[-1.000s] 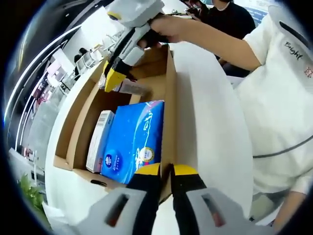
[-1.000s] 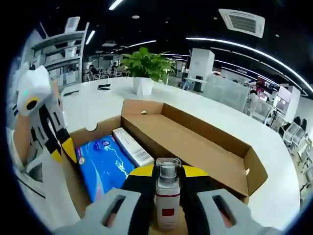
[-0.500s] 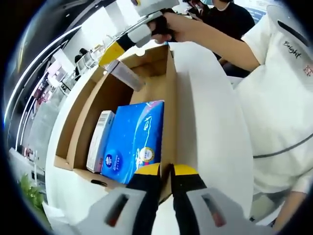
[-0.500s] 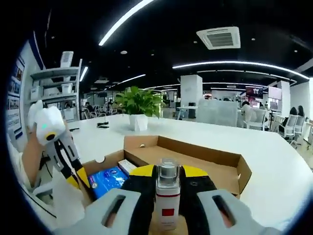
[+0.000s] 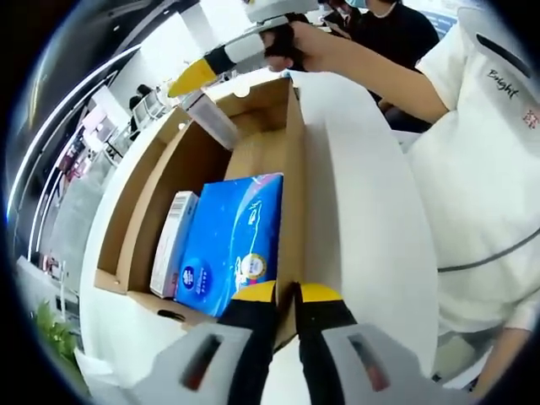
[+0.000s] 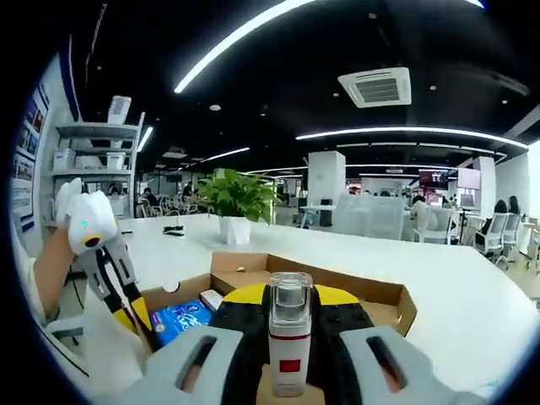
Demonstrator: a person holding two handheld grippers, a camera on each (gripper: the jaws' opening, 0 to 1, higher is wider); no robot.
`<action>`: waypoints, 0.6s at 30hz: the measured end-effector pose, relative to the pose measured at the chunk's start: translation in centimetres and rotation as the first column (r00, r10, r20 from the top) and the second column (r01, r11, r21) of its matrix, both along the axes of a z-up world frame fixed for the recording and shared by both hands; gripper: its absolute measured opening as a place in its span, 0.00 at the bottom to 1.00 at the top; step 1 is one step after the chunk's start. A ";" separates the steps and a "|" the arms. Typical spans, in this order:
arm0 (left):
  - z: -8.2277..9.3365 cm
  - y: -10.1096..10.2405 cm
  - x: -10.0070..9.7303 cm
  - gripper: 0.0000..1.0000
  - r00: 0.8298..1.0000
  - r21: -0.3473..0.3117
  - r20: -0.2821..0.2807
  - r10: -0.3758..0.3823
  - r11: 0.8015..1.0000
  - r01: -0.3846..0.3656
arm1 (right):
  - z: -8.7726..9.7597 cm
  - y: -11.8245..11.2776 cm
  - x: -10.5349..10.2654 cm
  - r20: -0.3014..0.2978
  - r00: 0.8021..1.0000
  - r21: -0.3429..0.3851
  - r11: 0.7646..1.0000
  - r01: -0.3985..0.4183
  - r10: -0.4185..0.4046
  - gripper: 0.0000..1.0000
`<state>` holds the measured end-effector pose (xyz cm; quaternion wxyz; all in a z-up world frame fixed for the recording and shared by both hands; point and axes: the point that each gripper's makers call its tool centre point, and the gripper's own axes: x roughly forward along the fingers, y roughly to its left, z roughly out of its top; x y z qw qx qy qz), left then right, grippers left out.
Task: Operate the shoe box by opening the lid, removing the specified soft item, and placing it in the target area until the item is outside and the box remains undamaged.
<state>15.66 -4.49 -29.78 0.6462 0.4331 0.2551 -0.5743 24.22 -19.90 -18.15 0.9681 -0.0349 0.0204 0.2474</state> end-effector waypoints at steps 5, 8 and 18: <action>0.0 0.0 0.0 0.07 1.000 -0.002 -0.002 0.004 1.000 -0.004 | 0.6 -0.3 -0.5 0.038 0.999 -0.036 0.999 -0.005 0.007 0.18; 0.1 0.0 0.1 0.08 1.000 -0.013 -0.007 0.015 1.000 -0.015 | 1.7 -0.6 -0.8 0.077 0.997 -0.006 1.000 -0.005 0.005 0.18; 0.0 -0.1 0.1 0.07 1.000 -0.010 -0.004 0.003 1.000 -0.003 | 2.9 -1.9 -1.4 0.100 0.995 0.016 1.000 0.018 -0.020 0.18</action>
